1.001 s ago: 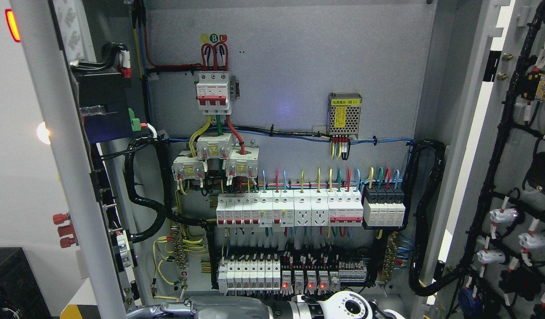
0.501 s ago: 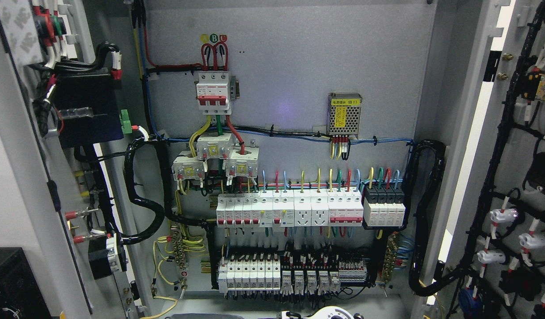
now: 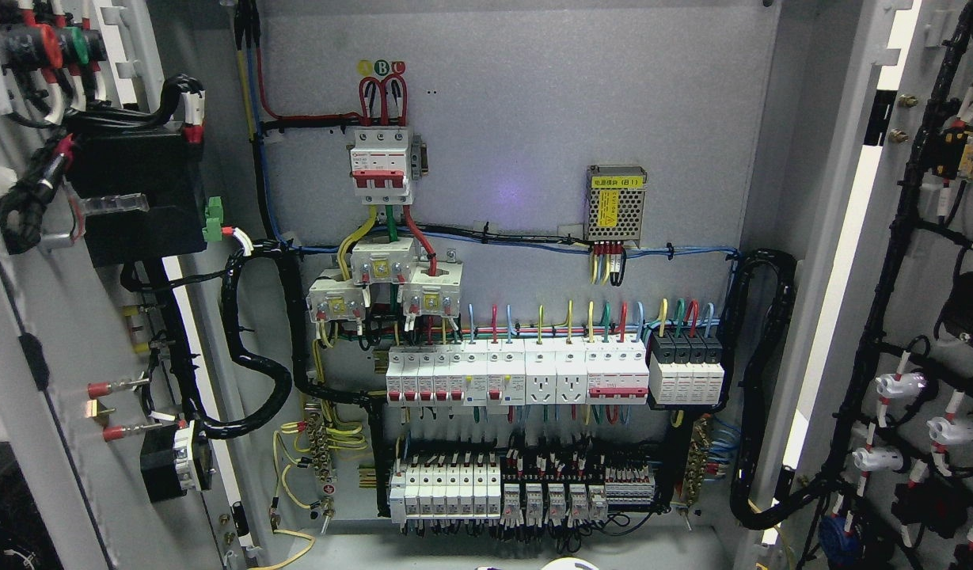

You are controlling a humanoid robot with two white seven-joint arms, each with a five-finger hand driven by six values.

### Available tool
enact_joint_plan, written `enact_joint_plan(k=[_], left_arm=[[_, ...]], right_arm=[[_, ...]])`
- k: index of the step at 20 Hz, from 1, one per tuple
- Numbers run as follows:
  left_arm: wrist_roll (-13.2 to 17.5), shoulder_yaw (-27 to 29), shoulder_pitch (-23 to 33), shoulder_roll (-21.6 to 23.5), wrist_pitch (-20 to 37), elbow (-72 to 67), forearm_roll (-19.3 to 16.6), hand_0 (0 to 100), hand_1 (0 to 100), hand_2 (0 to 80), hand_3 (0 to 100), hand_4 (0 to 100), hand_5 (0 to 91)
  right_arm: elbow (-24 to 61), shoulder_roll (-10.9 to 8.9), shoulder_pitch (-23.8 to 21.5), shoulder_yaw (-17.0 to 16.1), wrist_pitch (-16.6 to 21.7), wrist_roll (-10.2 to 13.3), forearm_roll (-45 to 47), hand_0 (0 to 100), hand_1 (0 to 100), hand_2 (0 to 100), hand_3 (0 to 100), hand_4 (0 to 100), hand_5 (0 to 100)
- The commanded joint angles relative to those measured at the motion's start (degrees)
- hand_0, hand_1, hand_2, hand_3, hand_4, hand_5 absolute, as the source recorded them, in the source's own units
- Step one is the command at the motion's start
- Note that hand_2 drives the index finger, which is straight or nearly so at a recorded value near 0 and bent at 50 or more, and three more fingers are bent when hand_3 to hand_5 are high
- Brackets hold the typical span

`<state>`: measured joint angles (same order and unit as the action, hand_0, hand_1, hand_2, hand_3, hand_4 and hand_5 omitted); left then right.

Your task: Open door with both hands

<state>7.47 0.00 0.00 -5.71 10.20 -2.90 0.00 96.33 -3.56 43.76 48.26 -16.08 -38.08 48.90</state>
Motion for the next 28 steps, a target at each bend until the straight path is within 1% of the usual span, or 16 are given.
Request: enact_joint_plan(k=[1,6,10,12,17,22,24,25,26,28], left_arm=[[0.0,1.14,1.93,0.0,-0.01,0.0,0.7,12,56,0.0,0,0,0.0],[0.0,1.14,1.93,0.0,-0.01,0.0,0.7,12,56,0.0,0,0,0.0],[0.0,1.14,1.93,0.0,-0.01,0.0,0.7,12,56,0.0,0,0,0.0],[0.0,1.05,1.85,0.0,-0.01,0.0,0.7,12,56,0.0,0,0,0.0],[0.09,1.06,1.76,0.0,-0.09,-0.09,0.7,12,56,0.0,0,0,0.0],[0.09,0.88,1.58,0.0,0.08,0.78,0.61,12,56,0.0,0,0,0.0],[0.09,-0.52,2.19,0.17,-0.01,5.16,0.61,12,56,0.0,0,0,0.0],[0.09,-2.53,2.55,0.26,-0.01,7.36,0.79,12,56,0.0,0,0,0.0],[0.09,-4.2,3.25,0.44,-0.01,9.64,0.79,12,56,0.0,0,0,0.0],[0.09,-5.36,4.92,0.61,-0.01,15.53,0.53,12,56,0.0,0,0,0.0]], right_arm=[[-1.75,3.2,0.01,0.0,-0.27,0.64,-0.03,6,14,0,0,0,0],[-1.76,3.91,0.01,0.08,-0.44,0.64,-3.28,6,14,0,0,0,0],[-1.84,3.91,-0.08,0.08,-0.44,0.64,-3.37,6,14,0,0,0,0],[-1.84,4.7,-0.08,0.08,-0.45,0.64,-3.37,6,14,0,0,0,0],[-1.84,4.87,0.01,0.52,-0.97,0.64,-4.07,6,14,0,0,0,0],[-2.1,5.93,0.18,0.61,-1.06,0.64,-4.16,6,14,0,0,0,0],[-2.11,6.02,0.18,0.61,-0.97,0.64,-4.16,6,14,0,0,0,0],[-2.19,5.93,0.18,0.44,-0.97,0.64,-4.16,6,14,0,0,0,0],[-2.37,5.75,0.1,0.09,-0.97,0.64,-4.16,6,14,0,0,0,0],[-2.98,5.23,-0.08,-0.18,-0.97,0.55,-4.07,6,14,0,0,0,0]])
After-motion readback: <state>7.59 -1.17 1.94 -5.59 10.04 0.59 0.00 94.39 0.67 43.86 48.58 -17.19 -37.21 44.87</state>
